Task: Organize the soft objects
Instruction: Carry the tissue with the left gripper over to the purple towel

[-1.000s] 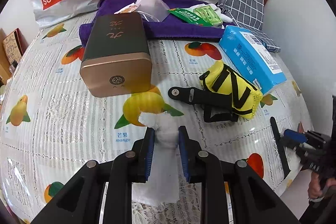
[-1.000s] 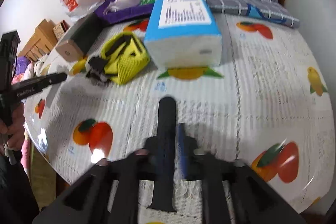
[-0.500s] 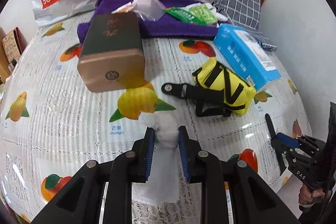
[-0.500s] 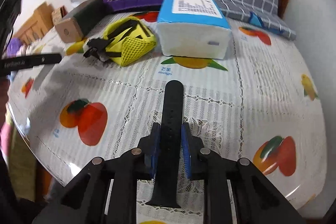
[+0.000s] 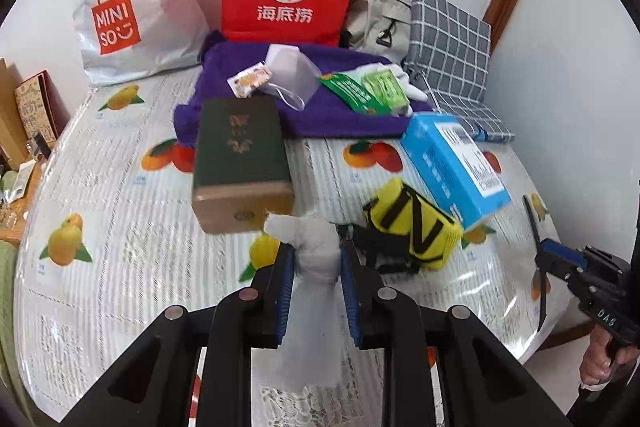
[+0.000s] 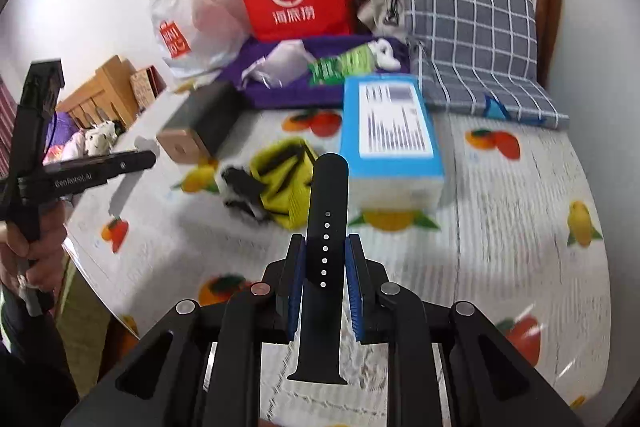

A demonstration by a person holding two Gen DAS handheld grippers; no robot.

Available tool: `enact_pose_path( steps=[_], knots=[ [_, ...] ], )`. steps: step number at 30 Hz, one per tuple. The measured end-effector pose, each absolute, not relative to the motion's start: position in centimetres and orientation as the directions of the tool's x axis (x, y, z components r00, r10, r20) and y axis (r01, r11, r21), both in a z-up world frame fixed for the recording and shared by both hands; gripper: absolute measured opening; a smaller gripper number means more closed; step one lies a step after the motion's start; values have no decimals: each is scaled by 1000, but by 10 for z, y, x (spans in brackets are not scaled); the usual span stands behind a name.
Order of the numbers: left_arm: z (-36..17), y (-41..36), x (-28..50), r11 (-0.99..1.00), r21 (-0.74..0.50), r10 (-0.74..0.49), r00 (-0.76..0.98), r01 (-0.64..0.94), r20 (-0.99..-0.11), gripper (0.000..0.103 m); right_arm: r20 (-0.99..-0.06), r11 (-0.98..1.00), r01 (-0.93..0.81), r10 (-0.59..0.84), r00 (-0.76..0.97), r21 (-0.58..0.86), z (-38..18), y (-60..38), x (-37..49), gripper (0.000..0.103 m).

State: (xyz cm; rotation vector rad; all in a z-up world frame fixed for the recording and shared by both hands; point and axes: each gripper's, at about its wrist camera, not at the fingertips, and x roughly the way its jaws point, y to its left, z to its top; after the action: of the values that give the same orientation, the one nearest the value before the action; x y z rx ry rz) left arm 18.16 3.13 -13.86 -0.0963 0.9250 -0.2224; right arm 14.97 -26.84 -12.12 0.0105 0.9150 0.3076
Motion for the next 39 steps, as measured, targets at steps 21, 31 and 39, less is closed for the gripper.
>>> enact_pose_path(
  steps=[21,31,39],
  knots=[
    [-100,63,261,980,-191,-180,626,50,-759,22,-704,956,-261,278,653,135,-67,-251,250,20],
    [-95,61,303,983,-178,-159,622,32,-767,22,-689,952,-270,293,663,144,-61,-239,303,20],
    [-95,62,337,983,-184,-161,616,27,-771,22,-689,949,-285,295,662,133,-63,-225,339,20]
  ],
)
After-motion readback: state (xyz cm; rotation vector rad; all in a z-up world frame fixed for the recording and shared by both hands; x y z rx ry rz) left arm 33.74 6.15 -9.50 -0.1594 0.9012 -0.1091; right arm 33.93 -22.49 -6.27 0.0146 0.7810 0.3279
